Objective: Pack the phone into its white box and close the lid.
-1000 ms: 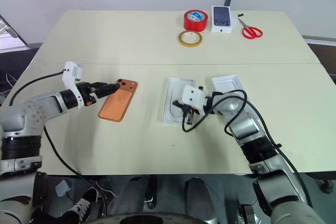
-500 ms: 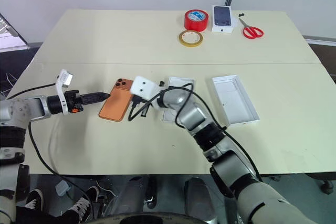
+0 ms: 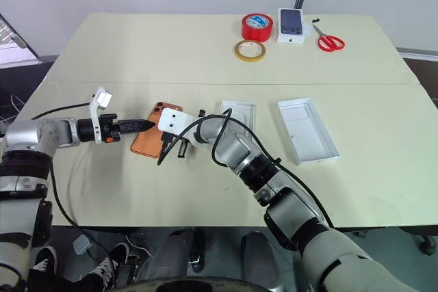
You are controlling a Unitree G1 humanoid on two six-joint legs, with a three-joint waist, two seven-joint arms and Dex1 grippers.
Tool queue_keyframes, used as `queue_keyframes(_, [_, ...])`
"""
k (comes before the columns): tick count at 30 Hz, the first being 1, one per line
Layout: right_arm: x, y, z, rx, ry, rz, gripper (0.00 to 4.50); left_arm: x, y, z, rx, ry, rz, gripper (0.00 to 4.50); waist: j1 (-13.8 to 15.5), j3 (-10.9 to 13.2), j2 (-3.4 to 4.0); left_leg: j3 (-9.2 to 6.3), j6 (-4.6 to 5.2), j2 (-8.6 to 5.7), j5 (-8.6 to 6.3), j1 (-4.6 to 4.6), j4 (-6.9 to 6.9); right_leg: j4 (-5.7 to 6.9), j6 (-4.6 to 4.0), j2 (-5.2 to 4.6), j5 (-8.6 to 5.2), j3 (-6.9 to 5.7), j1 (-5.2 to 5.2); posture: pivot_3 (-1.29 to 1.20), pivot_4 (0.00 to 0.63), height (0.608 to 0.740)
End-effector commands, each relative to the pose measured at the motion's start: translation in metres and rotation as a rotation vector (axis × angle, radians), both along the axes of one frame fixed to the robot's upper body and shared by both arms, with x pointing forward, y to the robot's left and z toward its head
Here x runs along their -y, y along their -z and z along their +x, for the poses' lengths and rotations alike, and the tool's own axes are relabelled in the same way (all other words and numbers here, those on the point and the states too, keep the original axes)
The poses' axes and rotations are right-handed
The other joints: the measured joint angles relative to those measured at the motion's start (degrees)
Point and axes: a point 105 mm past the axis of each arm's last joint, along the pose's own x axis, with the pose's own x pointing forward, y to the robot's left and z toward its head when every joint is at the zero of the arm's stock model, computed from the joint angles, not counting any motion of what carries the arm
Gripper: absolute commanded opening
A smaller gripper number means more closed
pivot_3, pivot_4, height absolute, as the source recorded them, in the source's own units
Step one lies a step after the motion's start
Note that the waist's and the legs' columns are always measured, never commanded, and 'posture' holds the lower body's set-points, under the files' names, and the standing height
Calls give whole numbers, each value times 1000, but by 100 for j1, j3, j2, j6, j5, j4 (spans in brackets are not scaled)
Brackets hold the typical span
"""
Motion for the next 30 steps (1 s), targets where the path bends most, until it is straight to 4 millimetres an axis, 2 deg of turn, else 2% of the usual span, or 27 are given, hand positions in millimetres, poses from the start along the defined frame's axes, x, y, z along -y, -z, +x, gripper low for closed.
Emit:
queue_keyframes(1, [3,3,0,-14,6,-6,48,24,23,-15,-118,81,-55,4436,10,-2,0,0,0,0,0,0,0,0,0,0,0,0,0,0,150,728])
queue_keyframes(4, [4,4,0,-18,2,-12,48,23,22,-15,-115,73,-55,4436,14,-2,0,-2,0,-1,0,0,3,-1,0,-1,0,0,1,0,150,728])
queue_keyframes(11, [6,5,-2,-35,1,-4,48,3,12,-8,-124,-27,-132,4436,-12,-2,0,-2,1,0,0,0,1,0,0,3,0,0,3,0,150,728])
queue_keyframes(14, [5,4,-3,-32,-2,-3,0,1,12,-7,-142,-47,-156,3644,-28,-2,-1,-1,1,0,0,0,1,2,1,5,0,0,4,0,150,728])
queue_keyframes(17, [6,3,-2,-33,1,0,0,3,16,-10,-160,-41,-158,2164,-32,-1,-2,0,1,0,0,-1,0,4,1,6,0,0,7,0,150,728])
queue_keyframes(28, [9,3,-1,-32,7,6,0,6,18,-17,-226,-43,-227,2164,-25,-1,-2,0,-1,1,1,-1,0,4,1,4,0,0,5,0,150,728])
queue_keyframes(29, [9,3,-2,-30,3,8,0,6,19,-18,-225,-50,-230,1616,-25,-1,-2,0,-1,1,1,-1,0,4,1,4,0,0,4,0,150,728])
queue_keyframes(30, [10,2,-3,-29,0,10,0,5,19,-18,-224,-55,-231,1322,-25,-1,-2,0,-1,1,0,-1,-1,3,1,2,0,0,3,0,150,728])
